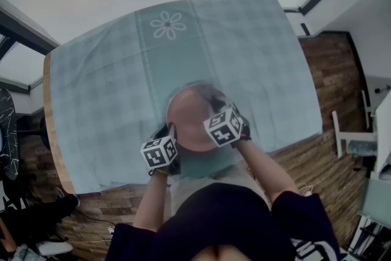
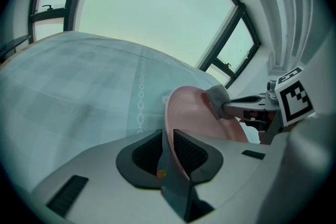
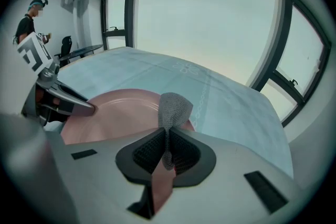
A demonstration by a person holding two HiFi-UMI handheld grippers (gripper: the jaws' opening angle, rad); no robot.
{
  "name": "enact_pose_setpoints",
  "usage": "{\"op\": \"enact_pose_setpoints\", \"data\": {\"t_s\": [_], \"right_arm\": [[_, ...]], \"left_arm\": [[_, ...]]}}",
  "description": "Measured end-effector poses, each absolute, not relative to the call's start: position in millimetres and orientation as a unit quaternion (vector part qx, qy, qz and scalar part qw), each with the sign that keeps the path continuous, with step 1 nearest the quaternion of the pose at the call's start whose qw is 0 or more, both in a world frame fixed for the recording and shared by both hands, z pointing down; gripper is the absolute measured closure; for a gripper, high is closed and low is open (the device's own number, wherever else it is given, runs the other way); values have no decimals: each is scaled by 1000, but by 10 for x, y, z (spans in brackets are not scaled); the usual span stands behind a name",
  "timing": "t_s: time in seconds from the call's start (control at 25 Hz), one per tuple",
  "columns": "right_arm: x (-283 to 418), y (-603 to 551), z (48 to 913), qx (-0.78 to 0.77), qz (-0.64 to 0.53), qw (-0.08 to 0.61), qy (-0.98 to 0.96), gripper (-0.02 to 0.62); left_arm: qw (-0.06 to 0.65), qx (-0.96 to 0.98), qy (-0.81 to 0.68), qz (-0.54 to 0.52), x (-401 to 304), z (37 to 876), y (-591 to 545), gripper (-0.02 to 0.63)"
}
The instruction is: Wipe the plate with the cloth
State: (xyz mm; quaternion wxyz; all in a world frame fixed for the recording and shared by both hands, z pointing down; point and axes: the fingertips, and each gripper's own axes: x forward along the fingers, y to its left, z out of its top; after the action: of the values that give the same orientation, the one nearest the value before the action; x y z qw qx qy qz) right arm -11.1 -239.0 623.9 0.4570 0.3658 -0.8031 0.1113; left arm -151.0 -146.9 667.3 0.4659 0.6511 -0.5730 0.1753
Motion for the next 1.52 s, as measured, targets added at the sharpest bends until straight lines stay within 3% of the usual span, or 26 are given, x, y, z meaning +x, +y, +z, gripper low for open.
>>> {"op": "enact_pose_setpoints", "data": {"t_s": [0.64,1.52], "right_arm": [[-187,-2487,6542,352,97,508,-780,563],[-689,-2125,6562,278,98,514,-805,563]], "left_arm": [[468,657,-565,173,-1481,6683,-1475,546],[476,653,-568,159,-1499,6699,-1481,552]]}}
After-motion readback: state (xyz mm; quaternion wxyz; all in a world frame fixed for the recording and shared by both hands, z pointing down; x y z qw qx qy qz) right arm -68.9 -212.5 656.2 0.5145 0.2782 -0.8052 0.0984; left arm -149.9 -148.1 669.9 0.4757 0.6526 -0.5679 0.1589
